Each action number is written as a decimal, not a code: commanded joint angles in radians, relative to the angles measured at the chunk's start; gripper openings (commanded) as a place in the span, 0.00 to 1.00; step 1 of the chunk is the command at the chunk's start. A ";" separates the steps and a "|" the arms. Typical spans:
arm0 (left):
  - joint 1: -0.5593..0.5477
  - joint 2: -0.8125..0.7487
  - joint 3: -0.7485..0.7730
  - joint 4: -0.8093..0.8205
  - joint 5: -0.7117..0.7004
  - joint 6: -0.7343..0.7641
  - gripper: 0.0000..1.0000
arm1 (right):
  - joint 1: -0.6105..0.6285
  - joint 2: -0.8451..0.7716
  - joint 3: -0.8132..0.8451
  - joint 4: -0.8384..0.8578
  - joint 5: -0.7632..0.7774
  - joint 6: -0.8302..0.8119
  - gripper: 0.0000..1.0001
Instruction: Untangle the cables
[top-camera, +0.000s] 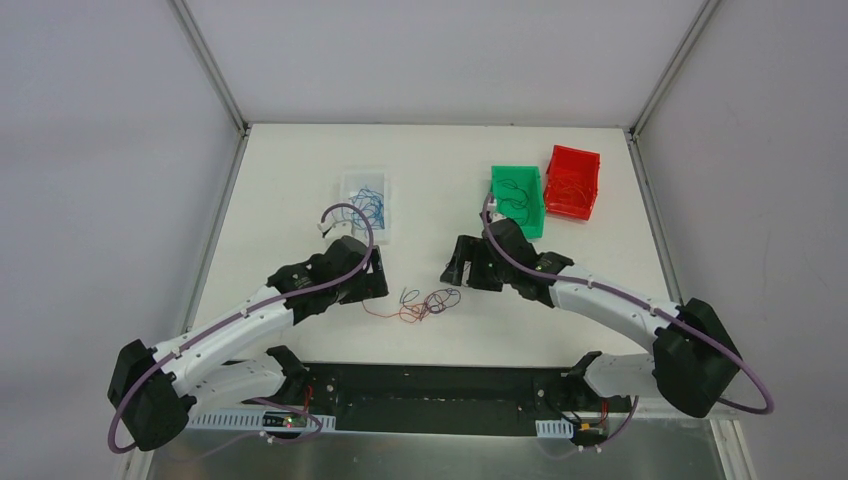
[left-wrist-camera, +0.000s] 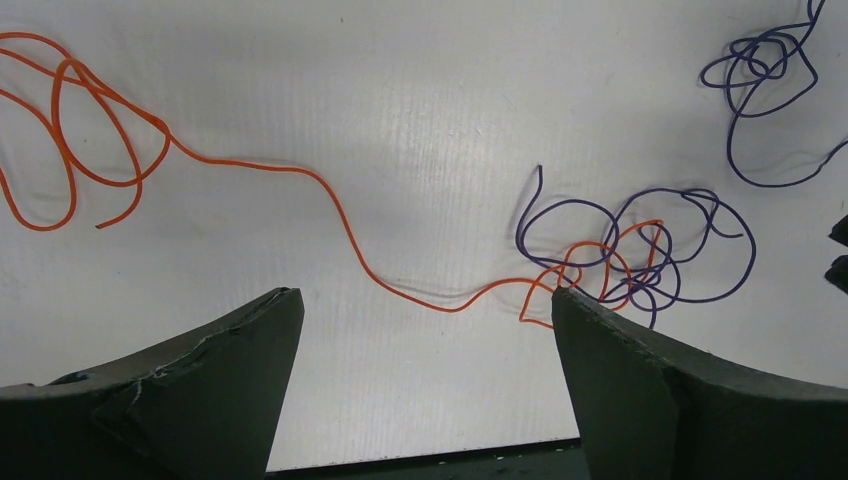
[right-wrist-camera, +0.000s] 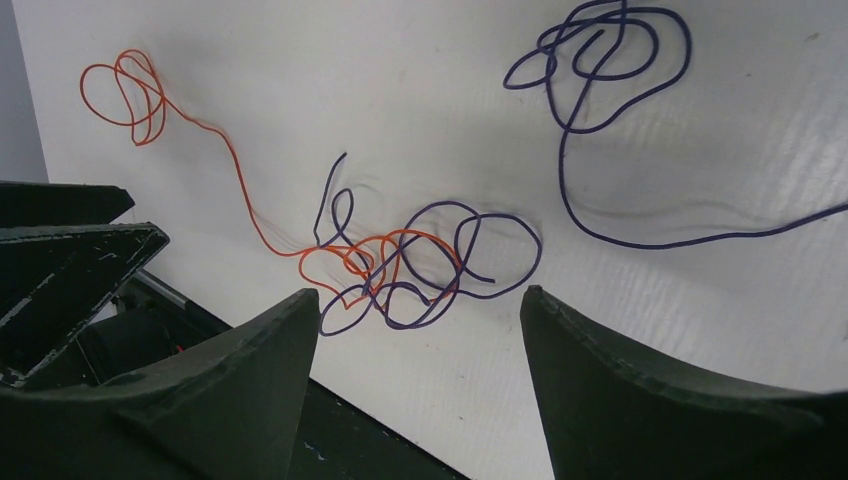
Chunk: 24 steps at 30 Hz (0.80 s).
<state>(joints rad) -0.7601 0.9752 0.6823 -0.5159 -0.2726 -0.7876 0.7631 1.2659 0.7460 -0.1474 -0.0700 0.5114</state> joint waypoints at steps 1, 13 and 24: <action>-0.007 -0.009 -0.018 0.025 -0.038 -0.040 0.99 | 0.036 0.036 0.012 0.071 -0.003 -0.020 0.77; -0.006 -0.066 -0.138 0.103 0.064 -0.082 0.99 | 0.125 0.190 0.099 0.089 0.020 0.014 0.73; -0.007 -0.035 -0.138 0.116 0.143 -0.076 0.96 | 0.188 0.260 0.163 -0.072 0.164 0.123 0.56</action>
<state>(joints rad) -0.7601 0.9226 0.5415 -0.4225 -0.1776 -0.8593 0.9516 1.5459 0.9054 -0.1379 0.0017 0.5533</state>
